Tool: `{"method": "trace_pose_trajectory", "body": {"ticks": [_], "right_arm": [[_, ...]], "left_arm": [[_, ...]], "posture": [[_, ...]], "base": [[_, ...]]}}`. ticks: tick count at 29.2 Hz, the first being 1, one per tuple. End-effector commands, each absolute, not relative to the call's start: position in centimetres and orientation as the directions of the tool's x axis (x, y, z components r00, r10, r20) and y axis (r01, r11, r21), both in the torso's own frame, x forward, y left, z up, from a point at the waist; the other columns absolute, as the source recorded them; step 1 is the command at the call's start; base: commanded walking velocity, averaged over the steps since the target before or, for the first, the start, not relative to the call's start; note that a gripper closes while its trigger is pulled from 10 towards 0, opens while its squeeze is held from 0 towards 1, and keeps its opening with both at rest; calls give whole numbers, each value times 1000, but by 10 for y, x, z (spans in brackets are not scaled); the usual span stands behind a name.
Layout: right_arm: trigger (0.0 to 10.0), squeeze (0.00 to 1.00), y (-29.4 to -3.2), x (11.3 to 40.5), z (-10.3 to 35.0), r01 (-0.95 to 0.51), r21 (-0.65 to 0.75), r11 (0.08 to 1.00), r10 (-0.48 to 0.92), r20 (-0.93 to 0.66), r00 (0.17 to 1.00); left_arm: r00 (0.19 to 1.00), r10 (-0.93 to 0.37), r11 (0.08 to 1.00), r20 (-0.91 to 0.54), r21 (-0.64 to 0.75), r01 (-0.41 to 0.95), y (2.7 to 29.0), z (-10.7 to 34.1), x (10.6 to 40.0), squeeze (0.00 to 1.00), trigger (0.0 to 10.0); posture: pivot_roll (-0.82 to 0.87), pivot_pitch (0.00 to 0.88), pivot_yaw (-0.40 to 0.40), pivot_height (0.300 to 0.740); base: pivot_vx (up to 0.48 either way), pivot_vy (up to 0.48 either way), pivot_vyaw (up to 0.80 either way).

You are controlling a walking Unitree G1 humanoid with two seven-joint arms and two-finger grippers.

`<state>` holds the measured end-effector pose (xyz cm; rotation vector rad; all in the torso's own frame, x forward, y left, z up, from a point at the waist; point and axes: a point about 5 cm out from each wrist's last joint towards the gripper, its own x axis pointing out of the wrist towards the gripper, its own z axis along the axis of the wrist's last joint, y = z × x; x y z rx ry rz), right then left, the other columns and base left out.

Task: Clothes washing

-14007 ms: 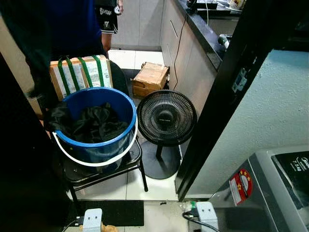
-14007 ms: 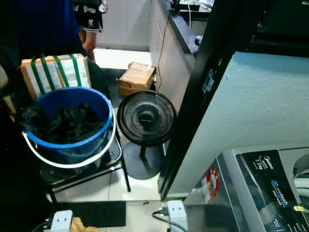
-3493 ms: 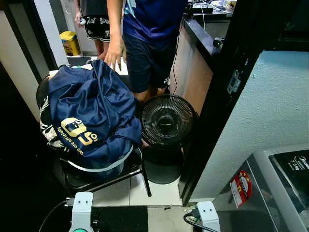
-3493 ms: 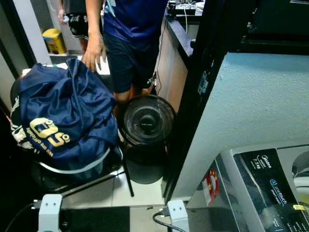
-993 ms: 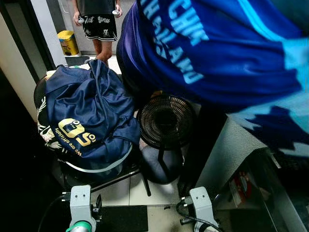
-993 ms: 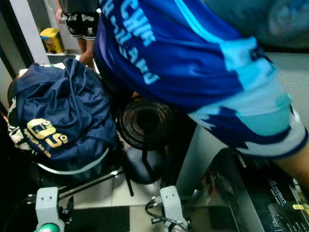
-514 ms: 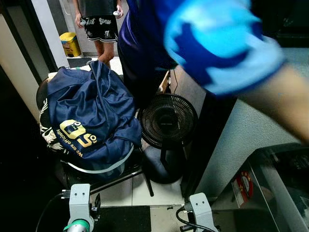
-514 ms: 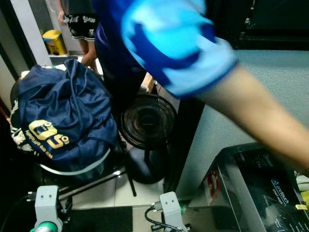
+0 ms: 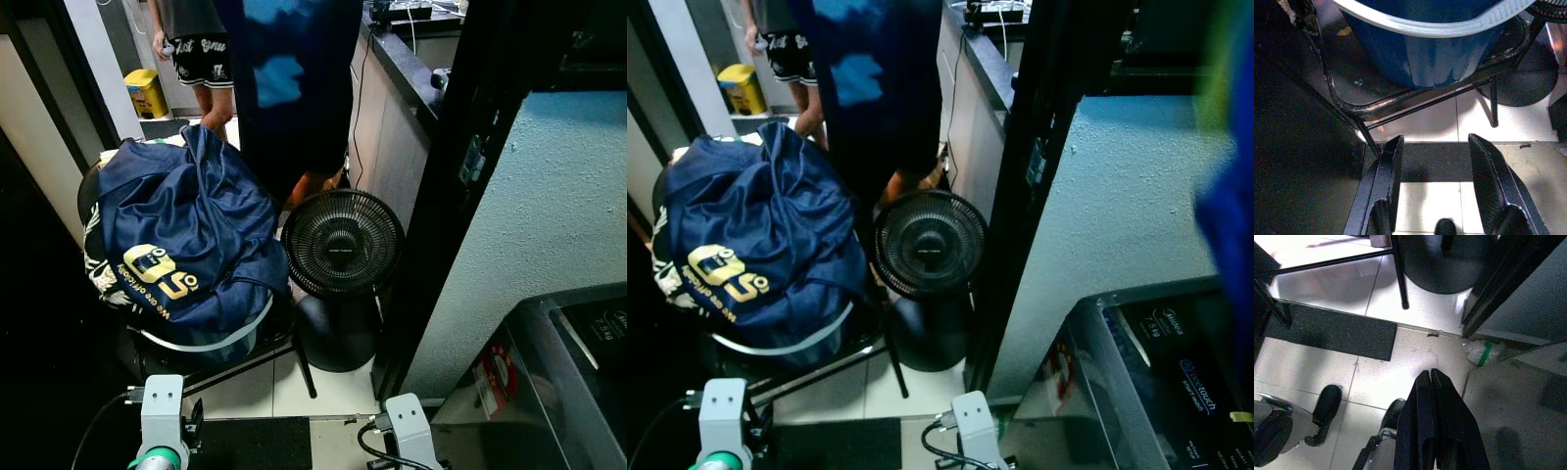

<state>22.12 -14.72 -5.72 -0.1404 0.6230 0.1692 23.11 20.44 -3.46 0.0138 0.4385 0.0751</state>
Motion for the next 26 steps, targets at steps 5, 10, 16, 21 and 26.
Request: {"method": "trace_pose_trajectory", "body": {"ticks": [5,10,16,21,26], "right_arm": [[10000,0,-146,216,-61,-214,-94,972,114,-610,784],[10000,0,-146,217,-60,-221,-100,970,117,-607,786],[10000,0,-147,220,-58,-238,-127,963,116,-604,788],[10000,0,-148,220,-59,-207,-96,974,107,-611,785],[10000,0,-153,220,-59,-170,-83,982,84,-614,785]], "left_arm": [[881,74,997,-467,42,-61,207,-41,224,0,10000],[874,78,997,-480,44,-64,209,-43,221,0,10000],[870,76,997,-487,46,-61,208,-43,224,0,10000],[870,73,997,-487,41,-60,207,-43,225,0,10000],[872,70,998,-485,38,-59,207,-43,223,0,10000]], "posture": [[105,0,97,740],[112,0,99,740],[107,0,103,740],[104,0,97,740],[109,0,96,740]], "base": [[0,0,0],[0,0,0],[0,0,0],[0,0,0],[0,0,0]]}}
